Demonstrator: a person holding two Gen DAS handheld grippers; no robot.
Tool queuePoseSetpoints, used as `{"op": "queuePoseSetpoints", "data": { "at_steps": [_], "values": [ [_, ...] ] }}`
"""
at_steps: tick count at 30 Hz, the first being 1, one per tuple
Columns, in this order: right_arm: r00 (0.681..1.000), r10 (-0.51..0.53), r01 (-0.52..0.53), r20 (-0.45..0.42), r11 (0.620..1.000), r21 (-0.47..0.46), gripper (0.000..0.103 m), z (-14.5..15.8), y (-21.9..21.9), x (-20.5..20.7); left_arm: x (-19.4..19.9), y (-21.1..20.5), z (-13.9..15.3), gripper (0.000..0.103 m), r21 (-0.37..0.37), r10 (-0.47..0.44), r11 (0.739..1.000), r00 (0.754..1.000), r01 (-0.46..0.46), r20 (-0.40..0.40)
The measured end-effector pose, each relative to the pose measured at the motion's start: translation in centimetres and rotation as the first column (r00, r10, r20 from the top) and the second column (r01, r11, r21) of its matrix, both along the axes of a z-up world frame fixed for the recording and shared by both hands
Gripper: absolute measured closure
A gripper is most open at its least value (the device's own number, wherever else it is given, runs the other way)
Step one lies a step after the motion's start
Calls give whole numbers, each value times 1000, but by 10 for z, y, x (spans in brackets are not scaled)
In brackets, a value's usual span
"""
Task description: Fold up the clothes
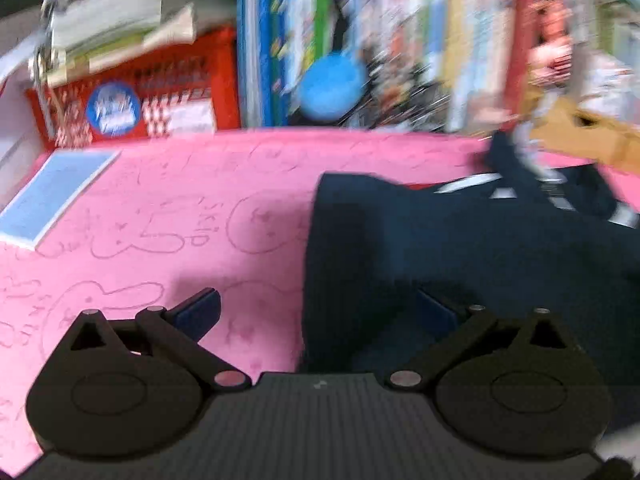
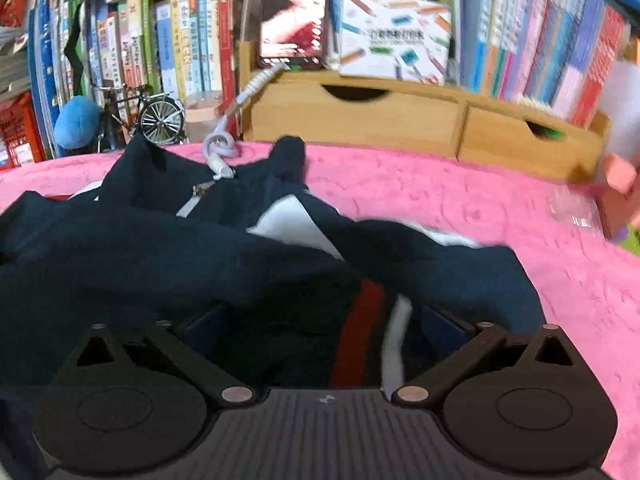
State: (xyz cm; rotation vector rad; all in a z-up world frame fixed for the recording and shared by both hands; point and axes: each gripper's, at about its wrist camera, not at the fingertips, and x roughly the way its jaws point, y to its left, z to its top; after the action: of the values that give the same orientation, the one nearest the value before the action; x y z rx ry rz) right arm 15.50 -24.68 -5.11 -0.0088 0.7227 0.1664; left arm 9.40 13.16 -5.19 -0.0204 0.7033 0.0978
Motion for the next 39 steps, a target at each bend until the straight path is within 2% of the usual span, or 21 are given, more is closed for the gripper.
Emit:
{"op": "queuePoseSetpoints", "data": {
  "at_steps": [2, 4, 6, 8, 11, 12, 15, 17, 20, 23, 25, 26, 28, 31, 35, 39],
  "values": [
    [1000, -13, 12, 8, 997, 73, 0, 7, -19, -12, -33, -11, 12, 0, 38, -81, 996, 995, 79, 61],
    [998, -40, 33, 48, 990, 139, 0, 15, -41, -25, -65, -26, 21, 0, 87, -179, 982, 977, 170, 113],
    [993, -88, 73, 76, 980, 188, 0, 20, -65, -32, -88, -44, 23, 0, 134, -272, 958, 952, 254, 140],
    [990, -127, 111, 55, 968, 225, 0, 21, -84, -31, -98, -71, 20, 0, 215, -342, 925, 933, 312, 115],
    [987, -159, 152, 5, 951, 268, 0, 15, -100, -30, -98, -107, 11, 0, 321, -385, 885, 918, 338, 92],
    [987, -160, 154, -2, 948, 279, 0, 12, -102, -31, -94, -115, 9, 0, 315, -389, 884, 917, 345, 86],
    [991, -136, 134, -11, 951, 280, 0, 6, -97, -33, -86, -131, 8, 0, 236, -426, 887, 901, 397, 85],
    [993, -121, 119, -6, 964, 239, 0, 4, -88, -30, -83, -143, 4, 0, 270, -442, 872, 893, 407, 80],
    [994, -111, 108, 7, 982, 155, 0, 3, -70, -27, -70, -151, -14, 0, 411, -377, 847, 926, 337, 16],
    [995, -94, 92, 38, 994, 62, 0, 0, -55, -28, -64, -124, -20, 0, 322, -329, 895, 944, 308, 9],
    [995, -83, 82, 48, 996, 26, 0, -4, -54, -28, -61, -104, -18, 0, 212, -285, 936, 958, 280, -6],
    [996, -78, 78, 53, 997, 10, 0, -6, -55, -28, -62, -98, -17, 0, 188, -281, 942, 960, 277, -9],
    [996, -81, 81, 40, 997, 6, 0, -8, -58, -27, -67, -91, -15, 0, 165, -278, 947, 961, 276, -14],
    [997, -78, 77, 17, 997, 17, 0, 4, -67, -42, -91, -85, -9, 0, 216, -273, 938, 962, 271, -24],
    [997, -15, 15, 71, 1000, 12, 0, 9, -79, -102, -145, -75, -5, 0, 231, -290, 932, 957, 280, 9],
    [994, 30, -31, 108, 1000, 2, 0, 6, -95, -174, -200, -66, -3, 0, 145, -270, 953, 963, 265, 15]
  ]
}}
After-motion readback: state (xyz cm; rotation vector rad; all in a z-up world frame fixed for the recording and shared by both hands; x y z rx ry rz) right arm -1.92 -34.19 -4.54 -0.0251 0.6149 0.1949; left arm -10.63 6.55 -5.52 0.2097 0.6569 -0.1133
